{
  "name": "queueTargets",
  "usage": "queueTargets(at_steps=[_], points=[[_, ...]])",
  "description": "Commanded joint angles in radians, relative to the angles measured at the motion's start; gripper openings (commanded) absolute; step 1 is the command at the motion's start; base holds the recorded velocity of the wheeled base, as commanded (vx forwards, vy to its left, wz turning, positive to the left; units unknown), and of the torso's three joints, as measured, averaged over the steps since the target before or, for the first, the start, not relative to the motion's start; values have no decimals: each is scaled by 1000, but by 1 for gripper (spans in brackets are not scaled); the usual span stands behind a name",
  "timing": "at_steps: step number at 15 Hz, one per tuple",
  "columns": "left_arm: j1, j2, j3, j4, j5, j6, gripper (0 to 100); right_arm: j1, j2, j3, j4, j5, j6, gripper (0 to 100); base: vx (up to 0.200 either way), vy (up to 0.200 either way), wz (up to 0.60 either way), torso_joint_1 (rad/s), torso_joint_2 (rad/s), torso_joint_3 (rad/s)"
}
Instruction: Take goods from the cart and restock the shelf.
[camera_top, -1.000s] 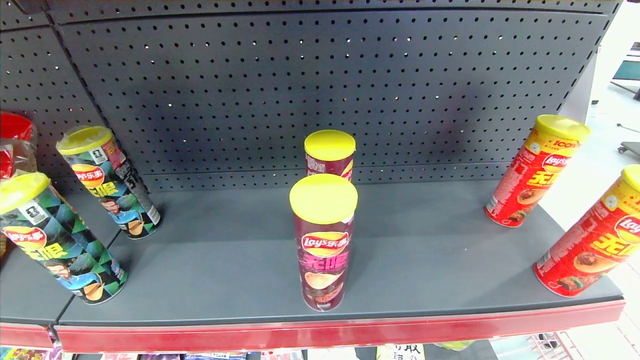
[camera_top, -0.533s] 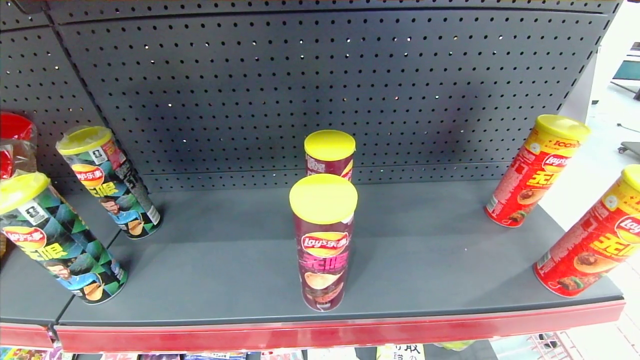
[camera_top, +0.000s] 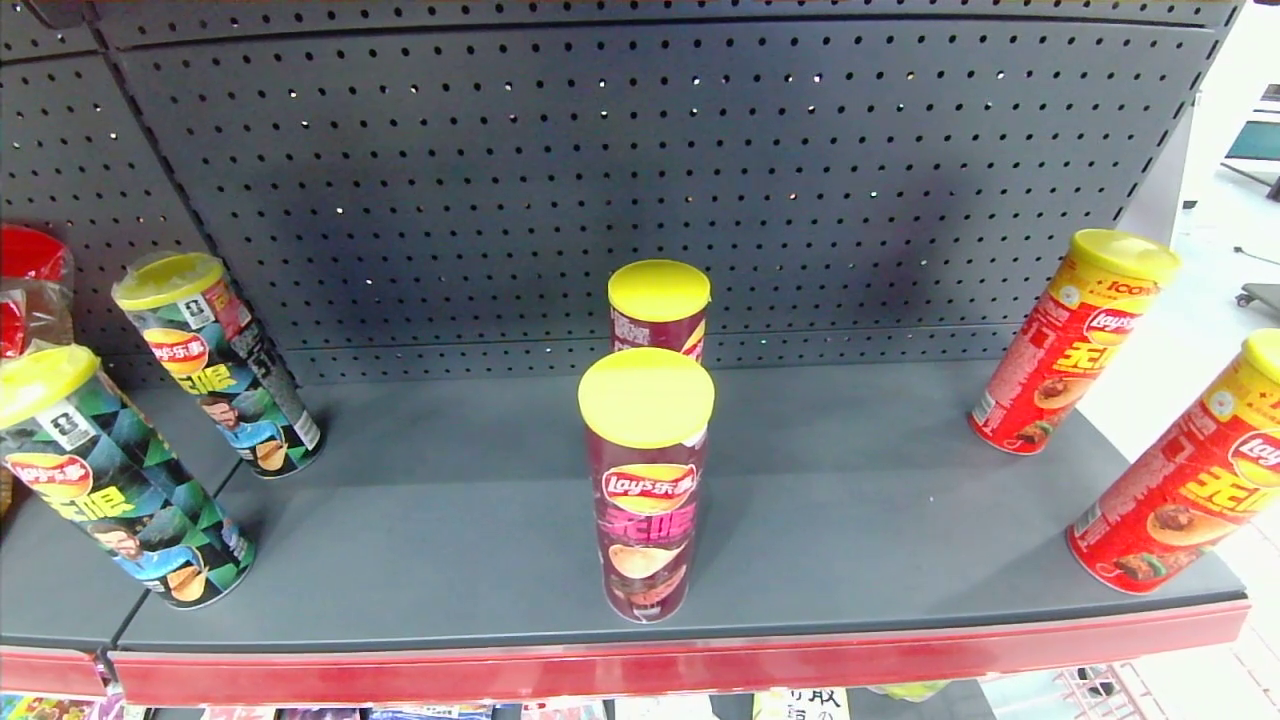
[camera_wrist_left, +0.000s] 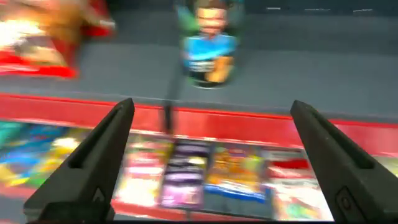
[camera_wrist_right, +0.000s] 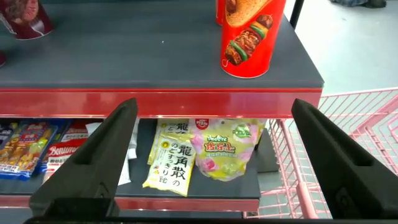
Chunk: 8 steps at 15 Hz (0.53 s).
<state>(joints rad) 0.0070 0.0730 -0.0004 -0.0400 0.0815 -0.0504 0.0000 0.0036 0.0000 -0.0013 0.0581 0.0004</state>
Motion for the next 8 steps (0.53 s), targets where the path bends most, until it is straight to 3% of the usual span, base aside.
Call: queueTargets(at_steps=[1, 2, 4, 5, 8], points=[[-36, -15, 0, 40, -74, -11, 100, 0, -2, 0, 0, 0, 0, 100, 0, 0, 0, 0, 0, 0], [-35, -15, 0, 38, -77, -9, 100, 0, -2, 0, 0, 0, 1, 100, 0, 0, 0, 0, 0, 0], [-35, -15, 0, 42, -132, 47, 100, 0, -2, 0, 0, 0, 0, 100, 0, 0, 0, 0, 0, 0], [-36, -13, 0, 45, -155, 55, 100, 0, -2, 0, 0, 0, 1, 100, 0, 0, 0, 0, 0, 0], [-12, -61, 0, 43, -146, 47, 100, 0, -4, 0, 0, 0, 0, 100, 0, 0, 0, 0, 0, 0]])
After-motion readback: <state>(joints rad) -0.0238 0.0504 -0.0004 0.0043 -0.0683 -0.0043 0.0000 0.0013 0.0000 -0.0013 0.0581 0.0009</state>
